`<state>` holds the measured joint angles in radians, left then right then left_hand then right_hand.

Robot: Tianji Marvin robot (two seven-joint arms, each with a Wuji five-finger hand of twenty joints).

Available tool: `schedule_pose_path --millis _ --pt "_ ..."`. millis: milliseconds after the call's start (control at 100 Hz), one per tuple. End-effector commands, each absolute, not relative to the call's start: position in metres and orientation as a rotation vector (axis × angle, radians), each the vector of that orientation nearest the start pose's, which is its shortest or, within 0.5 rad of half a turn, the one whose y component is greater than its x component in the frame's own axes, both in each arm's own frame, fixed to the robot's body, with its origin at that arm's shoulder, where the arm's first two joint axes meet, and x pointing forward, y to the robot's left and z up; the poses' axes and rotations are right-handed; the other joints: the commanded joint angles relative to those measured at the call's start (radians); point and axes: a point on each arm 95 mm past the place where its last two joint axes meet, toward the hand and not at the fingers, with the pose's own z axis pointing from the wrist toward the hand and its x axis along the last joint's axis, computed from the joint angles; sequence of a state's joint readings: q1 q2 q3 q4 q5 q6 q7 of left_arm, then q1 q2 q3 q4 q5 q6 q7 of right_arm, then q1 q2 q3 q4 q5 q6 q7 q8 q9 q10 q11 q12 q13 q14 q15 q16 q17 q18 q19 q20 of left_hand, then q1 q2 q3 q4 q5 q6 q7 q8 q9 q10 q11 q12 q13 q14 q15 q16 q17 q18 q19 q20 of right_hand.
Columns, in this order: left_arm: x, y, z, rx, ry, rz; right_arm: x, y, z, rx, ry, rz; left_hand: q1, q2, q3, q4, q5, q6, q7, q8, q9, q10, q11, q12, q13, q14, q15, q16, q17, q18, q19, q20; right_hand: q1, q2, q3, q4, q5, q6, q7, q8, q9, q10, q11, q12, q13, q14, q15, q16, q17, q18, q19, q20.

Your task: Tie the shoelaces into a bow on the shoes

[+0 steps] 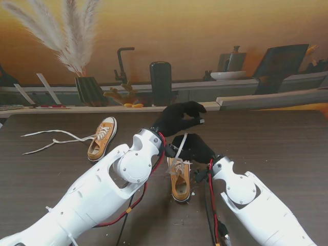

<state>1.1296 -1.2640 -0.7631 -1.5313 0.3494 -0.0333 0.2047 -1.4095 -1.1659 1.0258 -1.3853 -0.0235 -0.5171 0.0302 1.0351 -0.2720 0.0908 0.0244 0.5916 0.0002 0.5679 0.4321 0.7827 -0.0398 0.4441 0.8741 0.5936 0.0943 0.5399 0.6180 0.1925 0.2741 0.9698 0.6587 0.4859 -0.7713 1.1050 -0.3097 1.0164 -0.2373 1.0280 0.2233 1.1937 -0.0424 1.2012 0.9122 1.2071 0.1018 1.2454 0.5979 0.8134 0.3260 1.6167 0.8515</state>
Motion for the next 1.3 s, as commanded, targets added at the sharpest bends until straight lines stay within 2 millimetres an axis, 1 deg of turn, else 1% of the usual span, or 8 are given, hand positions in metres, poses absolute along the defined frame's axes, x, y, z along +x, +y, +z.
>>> schedule_pose_path --millis 0,60,160,620,870,1160,1220,1290 --pt "0.441 -0.185 -0.224 -1.333 1.316 -2.292 0.407 0.068 -0.33 -1.573 -1.031 -2.308 -0.078 0.026 0.014 0.015 -0.037 -0.12 -0.062 0.015 -0.166 0.026 -0.037 -0.249 -0.097 -0.005 -0.103 -0.058 -0.066 -0.059 -0.112 -0.015 0.03 0.023 -0.018 0.004 0.027 -0.058 0.023 0.013 0.022 -0.035 -0.012 -0.007 0.006 0.005 -0.008 -0.008 -0.003 -0.001 0.004 -0.002" --pt "0.44 -0.183 -0.226 -1.327 1.363 -2.266 0.407 0.068 -0.331 -1.577 -1.027 -2.308 -0.195 0.091 -0.001 0.034 -0.074 -0.089 -0.136 -0.005 -0.265 0.058 -0.138 -0.366 -0.181 0.011 -0.205 -0.11 -0.121 -0.059 -0.245 -0.05 0.031 0.023 -0.018 0.005 0.029 -0.057 0.024 0.015 0.023 -0.033 -0.012 -0.008 0.008 0.008 -0.01 -0.008 -0.003 0.0 0.004 -0.001" --pt "0.438 -0.179 -0.228 -1.34 1.322 -2.268 0.406 0.069 -0.332 -1.587 -1.006 -2.304 -0.242 0.139 -0.022 0.049 -0.112 -0.067 -0.187 -0.026 -0.32 0.083 -0.2 -0.425 -0.213 0.023 -0.265 -0.129 -0.133 -0.047 -0.333 -0.044 0.034 0.022 -0.017 0.005 0.028 -0.054 0.024 0.015 0.024 -0.031 -0.013 -0.009 0.008 0.009 -0.012 -0.007 -0.004 0.001 0.002 -0.001" --pt "0.417 -0.093 -0.22 -1.419 0.812 -2.392 0.404 0.067 -0.331 -1.655 -0.916 -2.331 -0.224 0.139 -0.004 0.061 -0.086 -0.054 -0.162 -0.017 -0.239 0.09 -0.156 -0.409 -0.138 0.051 -0.232 -0.091 -0.092 -0.01 -0.312 0.01 0.035 0.047 -0.019 0.013 0.011 -0.027 0.011 0.009 0.059 -0.015 -0.015 -0.02 0.044 0.027 -0.007 -0.002 0.025 0.022 0.021 0.011" --pt "0.407 -0.06 -0.254 -1.457 0.816 -2.321 0.401 0.069 -0.324 -1.666 -0.862 -2.365 -0.148 0.064 0.043 0.046 -0.024 -0.082 -0.087 0.038 -0.169 0.074 -0.125 -0.395 -0.089 0.054 -0.197 -0.075 -0.07 0.002 -0.274 0.026 0.033 0.066 -0.018 0.017 -0.002 -0.02 0.004 0.005 0.064 -0.016 -0.016 -0.022 0.047 0.03 -0.007 -0.002 0.025 0.025 0.021 0.01" --pt "0.399 -0.061 -0.304 -1.583 0.941 -2.306 0.399 0.071 -0.317 -1.73 -0.883 -2.343 -0.028 0.019 0.098 0.034 -0.011 -0.096 -0.066 0.033 -0.115 0.061 -0.102 -0.383 -0.047 0.05 -0.16 -0.063 -0.053 0.013 -0.225 0.031 0.033 0.06 0.003 0.021 -0.034 0.009 -0.012 -0.004 0.057 -0.008 -0.022 -0.025 0.04 0.039 -0.014 -0.004 0.012 0.034 0.013 0.009" --pt "0.398 -0.063 -0.31 -1.605 1.001 -2.315 0.4 0.071 -0.316 -1.735 -0.893 -2.336 -0.07 0.0 0.198 0.026 -0.022 -0.085 -0.097 0.008 -0.135 0.057 -0.116 -0.388 -0.059 0.042 -0.165 -0.069 -0.063 0.008 -0.219 0.014 0.034 0.061 0.009 0.021 -0.039 0.014 -0.014 -0.005 0.055 -0.007 -0.023 -0.026 0.039 0.039 -0.015 -0.004 0.01 0.034 0.012 0.009" --pt "0.397 -0.066 -0.315 -1.632 1.089 -2.327 0.4 0.071 -0.316 -1.74 -0.902 -2.325 -0.125 0.011 0.272 0.048 -0.049 -0.068 -0.153 -0.025 -0.173 0.051 -0.137 -0.397 -0.084 0.035 -0.185 -0.076 -0.08 -0.002 -0.238 0.006 0.037 0.064 0.011 0.02 -0.041 0.011 -0.016 -0.005 0.053 -0.006 -0.023 -0.026 0.036 0.04 -0.017 -0.004 0.007 0.034 0.01 0.01"
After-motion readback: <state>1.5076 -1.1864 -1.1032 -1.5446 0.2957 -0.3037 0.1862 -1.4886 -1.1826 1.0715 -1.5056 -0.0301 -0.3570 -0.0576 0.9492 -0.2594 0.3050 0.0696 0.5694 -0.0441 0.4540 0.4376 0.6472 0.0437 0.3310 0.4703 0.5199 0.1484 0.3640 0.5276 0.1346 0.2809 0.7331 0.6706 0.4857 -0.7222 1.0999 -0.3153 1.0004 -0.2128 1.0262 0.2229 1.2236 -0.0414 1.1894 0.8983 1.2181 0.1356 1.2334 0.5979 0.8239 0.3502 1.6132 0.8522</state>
